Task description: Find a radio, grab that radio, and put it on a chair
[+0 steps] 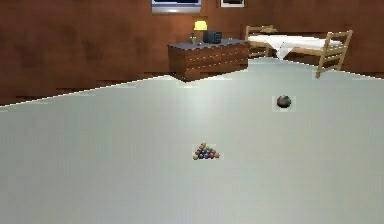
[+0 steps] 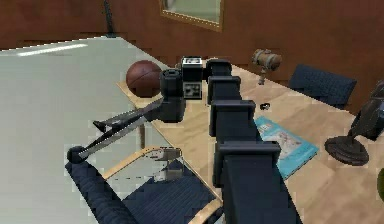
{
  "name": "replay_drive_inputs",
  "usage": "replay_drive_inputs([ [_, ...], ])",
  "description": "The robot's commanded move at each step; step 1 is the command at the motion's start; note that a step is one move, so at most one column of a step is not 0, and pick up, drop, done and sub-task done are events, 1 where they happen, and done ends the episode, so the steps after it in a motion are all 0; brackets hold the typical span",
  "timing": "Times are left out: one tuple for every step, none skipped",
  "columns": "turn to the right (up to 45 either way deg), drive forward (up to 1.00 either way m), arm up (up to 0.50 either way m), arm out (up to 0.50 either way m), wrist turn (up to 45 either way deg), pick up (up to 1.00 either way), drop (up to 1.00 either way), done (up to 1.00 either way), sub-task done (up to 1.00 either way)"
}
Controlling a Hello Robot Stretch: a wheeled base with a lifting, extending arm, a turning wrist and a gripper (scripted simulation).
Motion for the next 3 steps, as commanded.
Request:
replay_drive_inputs([
  [0.0, 0.0, 0.0, 0.0, 45.0, 0.0, 0.0, 0.0, 0.0],
  [0.0, 0.0, 0.0, 0.0, 18.0, 0.0, 0.0, 0.0, 0.0],
  [0.0, 0.0, -0.02, 0.0, 0.0, 0.0, 0.0, 0.0, 0.0],
])
